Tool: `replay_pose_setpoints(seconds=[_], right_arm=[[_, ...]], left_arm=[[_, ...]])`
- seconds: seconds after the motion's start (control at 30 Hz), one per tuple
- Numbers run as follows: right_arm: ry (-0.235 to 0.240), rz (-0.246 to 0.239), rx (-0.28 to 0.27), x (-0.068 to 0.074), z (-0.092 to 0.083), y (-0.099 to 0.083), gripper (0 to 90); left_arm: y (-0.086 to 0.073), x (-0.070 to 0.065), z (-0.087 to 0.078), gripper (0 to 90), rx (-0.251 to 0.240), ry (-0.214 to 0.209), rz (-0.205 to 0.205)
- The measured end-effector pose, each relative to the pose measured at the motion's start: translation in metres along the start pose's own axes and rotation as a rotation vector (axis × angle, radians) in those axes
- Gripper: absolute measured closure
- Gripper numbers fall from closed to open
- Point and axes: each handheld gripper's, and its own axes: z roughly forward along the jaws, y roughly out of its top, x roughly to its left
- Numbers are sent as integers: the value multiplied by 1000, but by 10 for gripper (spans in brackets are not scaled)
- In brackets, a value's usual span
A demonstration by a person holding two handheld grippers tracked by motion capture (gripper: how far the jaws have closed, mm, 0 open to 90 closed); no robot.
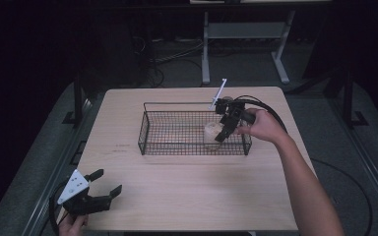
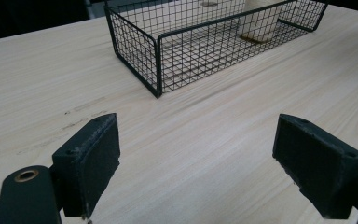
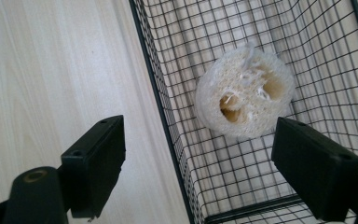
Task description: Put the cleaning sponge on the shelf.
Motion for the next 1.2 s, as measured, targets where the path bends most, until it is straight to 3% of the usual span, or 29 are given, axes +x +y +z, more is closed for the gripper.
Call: replay_pose_setpoints(seconds=[0.33, 0.63, 1.2], right_arm=[[-15, -3, -11, 9, -6, -10, 170], [-24, -28, -13, 31, -17, -20, 170], [-10, -24, -1, 46, -7, -47, 170]], left_arm=[[0, -1, 0, 141, -3, 0, 1], [0, -1, 0, 141, -1, -4, 5], [0, -2, -1, 140, 1, 2, 6]])
